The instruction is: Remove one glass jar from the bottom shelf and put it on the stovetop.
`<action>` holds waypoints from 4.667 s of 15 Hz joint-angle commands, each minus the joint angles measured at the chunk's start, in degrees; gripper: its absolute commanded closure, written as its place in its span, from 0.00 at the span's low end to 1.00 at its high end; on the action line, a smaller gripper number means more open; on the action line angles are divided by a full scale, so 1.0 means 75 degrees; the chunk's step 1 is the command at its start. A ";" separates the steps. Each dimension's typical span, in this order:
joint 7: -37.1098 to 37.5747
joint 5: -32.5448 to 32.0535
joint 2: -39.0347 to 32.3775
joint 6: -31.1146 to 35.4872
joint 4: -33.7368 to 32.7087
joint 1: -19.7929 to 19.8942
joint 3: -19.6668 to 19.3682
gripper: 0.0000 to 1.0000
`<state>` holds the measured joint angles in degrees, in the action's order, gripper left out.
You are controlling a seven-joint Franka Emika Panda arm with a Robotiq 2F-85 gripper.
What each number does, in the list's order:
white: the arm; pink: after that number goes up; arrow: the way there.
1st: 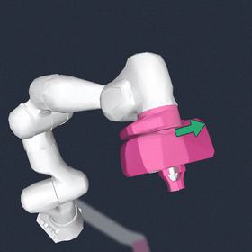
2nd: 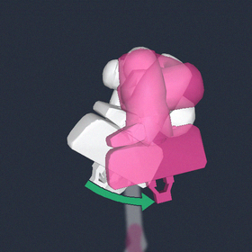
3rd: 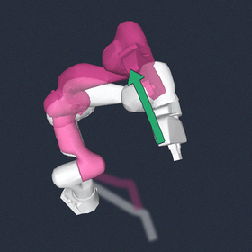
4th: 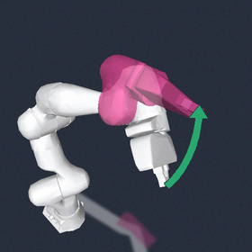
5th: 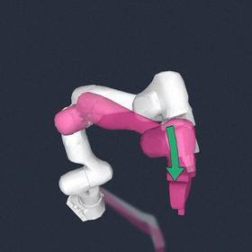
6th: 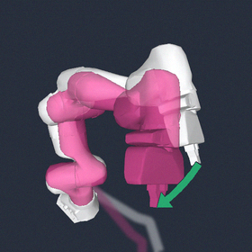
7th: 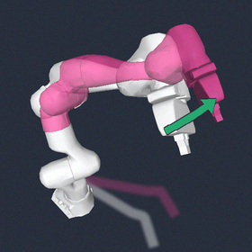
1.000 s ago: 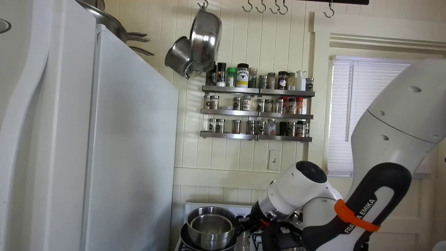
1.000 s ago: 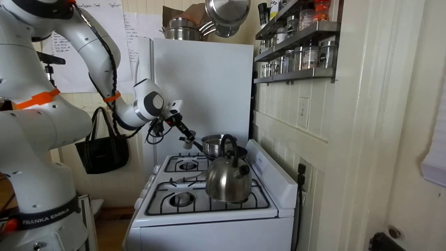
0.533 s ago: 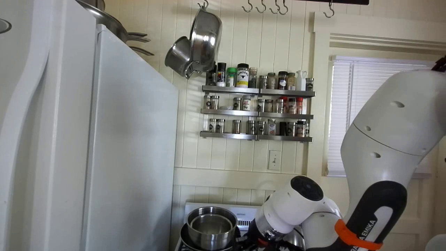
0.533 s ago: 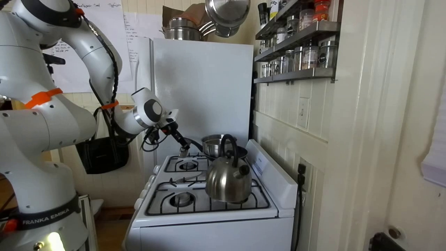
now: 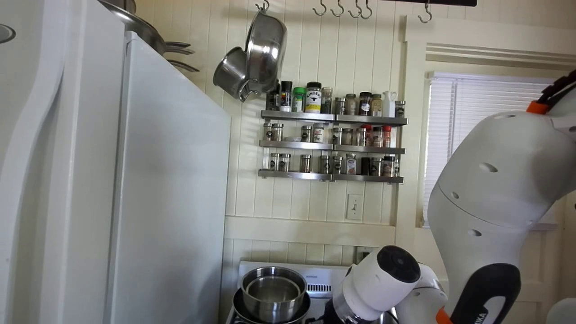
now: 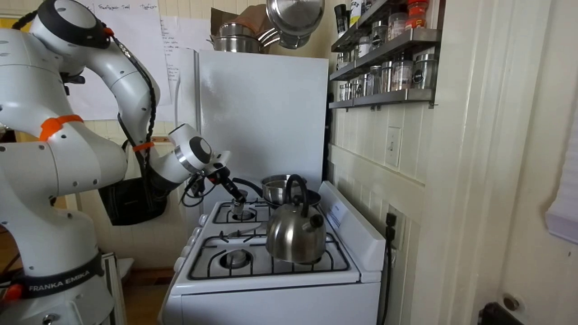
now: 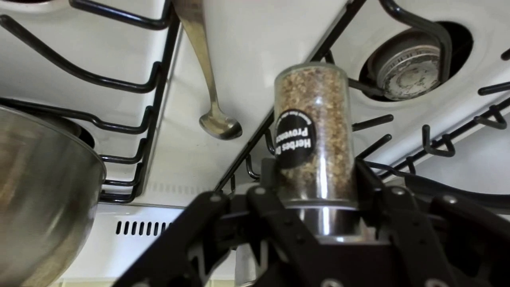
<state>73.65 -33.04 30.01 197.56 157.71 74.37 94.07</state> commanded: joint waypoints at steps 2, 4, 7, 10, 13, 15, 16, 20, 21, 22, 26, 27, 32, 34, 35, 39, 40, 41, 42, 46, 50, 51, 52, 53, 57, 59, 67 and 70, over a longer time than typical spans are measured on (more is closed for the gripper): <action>-0.0016 0.0003 -0.0015 0.0000 -0.0011 -0.0003 -0.0010 0.52; -0.0029 0.0003 -0.0032 0.0000 -0.0010 -0.0002 -0.0029 0.52; 0.0070 0.0059 0.0053 0.0152 -0.0010 0.0279 0.0271 0.77; 0.0200 0.0059 0.0103 0.0095 -0.0006 0.0677 0.0762 0.77; 0.0233 0.0135 0.0290 0.0168 0.0004 0.1012 0.1165 0.77; 0.0236 0.0214 0.0398 0.0184 0.0008 0.1128 0.1316 0.77; 0.0249 0.0287 0.0496 0.0149 0.0008 0.1119 0.1348 0.77; 0.0267 0.0553 0.0894 0.0211 0.0007 0.1001 0.1350 0.77; 0.0274 0.0606 0.0953 0.0227 0.0009 0.1019 0.1393 0.77; 0.0277 0.0679 0.1087 0.0302 0.0008 0.1021 0.1417 0.77; 0.0261 0.1044 0.1661 0.0809 0.0006 0.1022 0.1547 0.77; 0.0256 0.1160 0.1779 0.0943 0.0006 0.1019 0.1598 0.77; 0.0240 0.1523 0.2231 0.1374 0.0006 0.1163 0.2046 0.77; 0.0229 0.1711 0.2430 0.1534 0.0004 0.1152 0.2152 0.77; 0.0224 0.1782 0.2493 0.1597 0.0002 0.1151 0.2189 0.77; 0.0193 0.1914 0.2603 0.1780 0.0001 0.1154 0.2276 0.77; 0.0192 0.1869 0.2547 0.1765 0.0000 0.1183 0.2298 0.27; 0.0191 0.1871 0.2564 0.1794 -0.0001 0.1178 0.2297 0.26; 0.0212 0.1848 0.2528 0.1781 -0.0003 0.1177 0.2306 0.19; 0.0226 0.1773 0.2388 0.1668 -0.0001 0.1103 0.2343 0.00; 0.0398 0.1625 0.1854 0.0808 -0.0004 0.0798 0.2069 0.00; 0.0522 0.1559 0.1636 0.0401 -0.0011 0.0675 0.1973 0.00; 0.0685 0.1465 0.1297 -0.0172 -0.0025 0.0584 0.1908 0.00; 0.0770 0.1373 0.1016 -0.0689 -0.0041 0.0428 0.1791 0.00; 0.0902 0.1117 -0.0736 -0.2365 0.0060 -0.0411 0.1184 0.00; 0.0756 0.1285 -0.1536 -0.3476 -0.0079 -0.1063 0.0717 0.00; -0.0787 0.3873 -0.2389 -0.6717 -0.0797 -0.5985 -0.3872 0.00; -0.0629 0.3720 -0.2385 -0.6632 -0.0822 -0.6034 -0.4016 0.00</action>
<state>68.92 -5.10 12.13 147.78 151.52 29.00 63.85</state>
